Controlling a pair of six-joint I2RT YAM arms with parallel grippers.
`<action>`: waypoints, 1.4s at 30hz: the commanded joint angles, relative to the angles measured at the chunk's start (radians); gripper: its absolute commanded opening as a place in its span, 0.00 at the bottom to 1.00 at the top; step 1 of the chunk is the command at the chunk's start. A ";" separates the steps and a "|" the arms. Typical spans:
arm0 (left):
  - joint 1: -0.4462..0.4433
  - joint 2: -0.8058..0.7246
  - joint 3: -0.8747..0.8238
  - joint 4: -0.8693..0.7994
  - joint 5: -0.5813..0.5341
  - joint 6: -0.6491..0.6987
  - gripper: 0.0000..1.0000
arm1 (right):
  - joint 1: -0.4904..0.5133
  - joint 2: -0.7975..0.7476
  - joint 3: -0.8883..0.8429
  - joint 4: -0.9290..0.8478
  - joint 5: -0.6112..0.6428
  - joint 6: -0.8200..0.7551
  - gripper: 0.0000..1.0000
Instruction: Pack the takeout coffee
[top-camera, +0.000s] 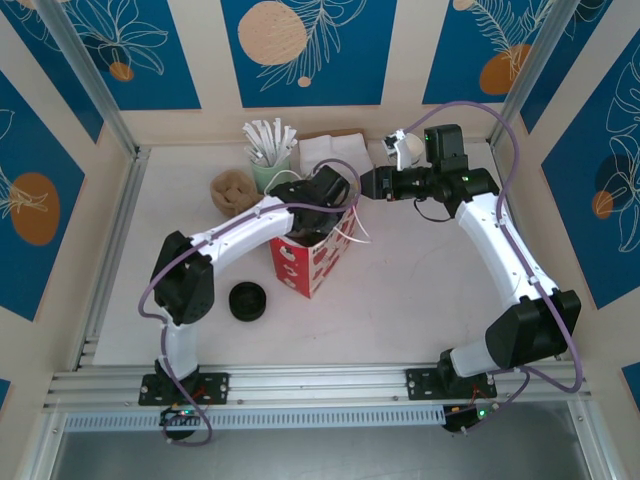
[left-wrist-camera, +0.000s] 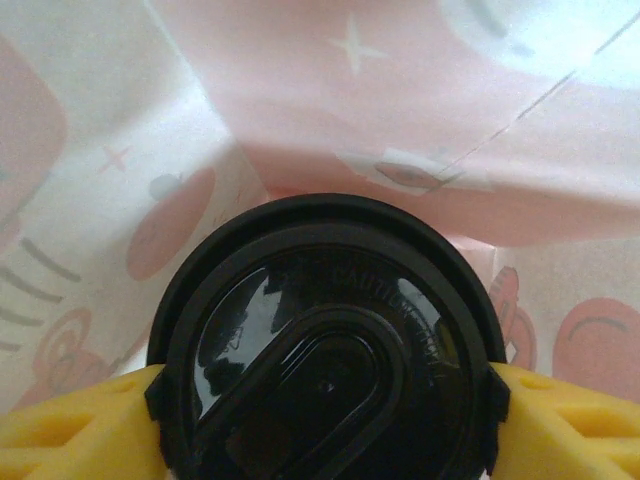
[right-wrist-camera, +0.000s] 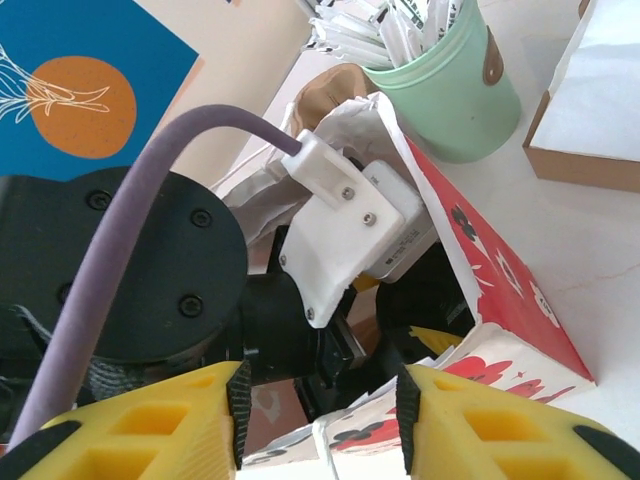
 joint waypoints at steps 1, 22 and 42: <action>0.013 0.006 0.076 -0.044 0.008 0.003 0.81 | 0.031 0.021 0.027 -0.019 -0.008 0.024 0.48; 0.014 -0.043 0.223 -0.156 0.022 -0.003 0.89 | 0.055 0.079 0.085 -0.112 0.115 0.031 0.50; 0.019 -0.222 0.303 -0.200 0.101 -0.008 0.88 | -0.025 0.123 0.240 -0.303 0.165 0.059 0.52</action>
